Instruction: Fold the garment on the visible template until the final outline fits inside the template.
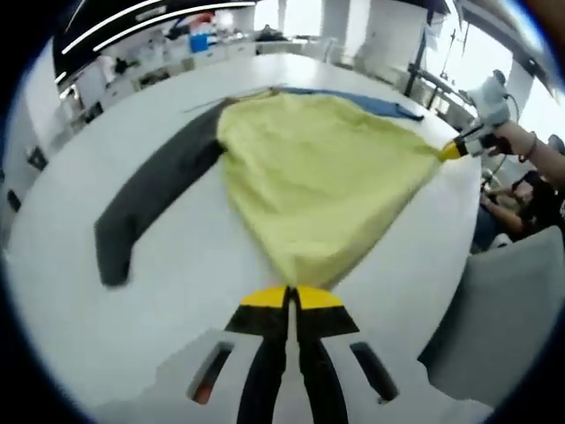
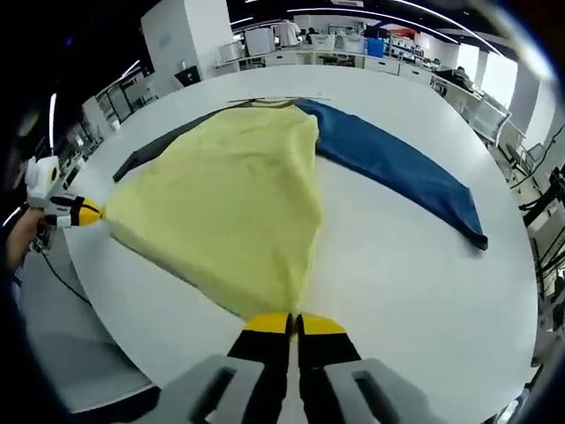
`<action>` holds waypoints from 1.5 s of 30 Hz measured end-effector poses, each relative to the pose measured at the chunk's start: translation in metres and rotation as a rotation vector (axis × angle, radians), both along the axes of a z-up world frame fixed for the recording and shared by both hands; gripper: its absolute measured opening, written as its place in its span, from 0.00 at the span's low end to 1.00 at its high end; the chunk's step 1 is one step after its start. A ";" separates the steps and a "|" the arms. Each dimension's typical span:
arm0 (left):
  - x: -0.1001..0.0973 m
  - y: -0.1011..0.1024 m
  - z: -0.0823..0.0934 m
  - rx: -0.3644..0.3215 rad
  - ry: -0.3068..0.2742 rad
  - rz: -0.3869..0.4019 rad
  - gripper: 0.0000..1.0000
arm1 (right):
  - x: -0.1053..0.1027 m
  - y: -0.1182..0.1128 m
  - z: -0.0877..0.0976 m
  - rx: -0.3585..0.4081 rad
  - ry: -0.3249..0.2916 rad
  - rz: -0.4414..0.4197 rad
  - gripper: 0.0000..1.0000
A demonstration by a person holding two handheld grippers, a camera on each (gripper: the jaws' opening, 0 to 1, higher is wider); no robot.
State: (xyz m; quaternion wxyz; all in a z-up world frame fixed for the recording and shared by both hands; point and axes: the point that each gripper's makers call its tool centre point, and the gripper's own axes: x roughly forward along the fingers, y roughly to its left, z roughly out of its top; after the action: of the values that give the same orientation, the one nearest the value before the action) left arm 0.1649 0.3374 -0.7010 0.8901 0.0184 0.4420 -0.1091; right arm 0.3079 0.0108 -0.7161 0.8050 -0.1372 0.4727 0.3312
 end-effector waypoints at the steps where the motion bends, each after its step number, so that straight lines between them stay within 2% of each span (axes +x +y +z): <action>1: -0.002 -0.002 0.000 0.001 0.002 -0.002 0.00 | 0.000 -0.001 0.000 -0.002 -0.001 0.004 0.00; 13: -0.024 -0.014 -0.010 -0.023 0.059 0.017 0.00 | -0.011 -0.012 -0.014 -0.022 0.018 0.008 0.00; 18: -0.030 -0.014 -0.011 -0.033 0.061 0.033 0.00 | -0.015 -0.013 -0.013 -0.015 0.028 0.002 0.00; 23: -0.035 -0.016 -0.011 -0.014 0.059 0.040 0.00 | -0.019 -0.014 -0.012 -0.012 0.033 0.005 0.00; 28: -0.043 -0.013 -0.017 -0.046 0.098 0.096 0.00 | -0.029 -0.015 -0.012 -0.011 0.053 0.021 0.00; 31: -0.042 -0.011 -0.015 -0.078 0.104 0.116 0.00 | -0.030 -0.015 -0.010 -0.008 0.053 0.023 0.00; 34: -0.041 -0.010 -0.007 -0.084 0.105 0.127 0.00 | -0.030 -0.014 -0.001 -0.001 0.055 0.019 0.00; 37: -0.041 -0.009 -0.007 -0.094 0.116 0.145 0.00 | -0.030 -0.012 0.003 0.005 0.058 0.023 0.00; 40: -0.043 -0.009 -0.013 -0.086 0.133 0.147 0.00 | -0.032 -0.012 -0.001 -0.002 0.069 0.030 0.00; 41: -0.044 -0.010 -0.015 -0.085 0.143 0.149 0.00 | -0.034 -0.013 -0.004 -0.010 0.092 0.022 0.00; 45: -0.042 -0.009 -0.015 -0.057 0.136 0.137 0.00 | -0.034 -0.012 -0.009 -0.028 0.077 0.036 0.00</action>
State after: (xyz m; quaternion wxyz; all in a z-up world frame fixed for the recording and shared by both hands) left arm 0.1228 0.3284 -0.7160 0.8636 -0.0449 0.4985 -0.0614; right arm 0.2735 -0.0017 -0.7255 0.7783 -0.1440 0.5052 0.3440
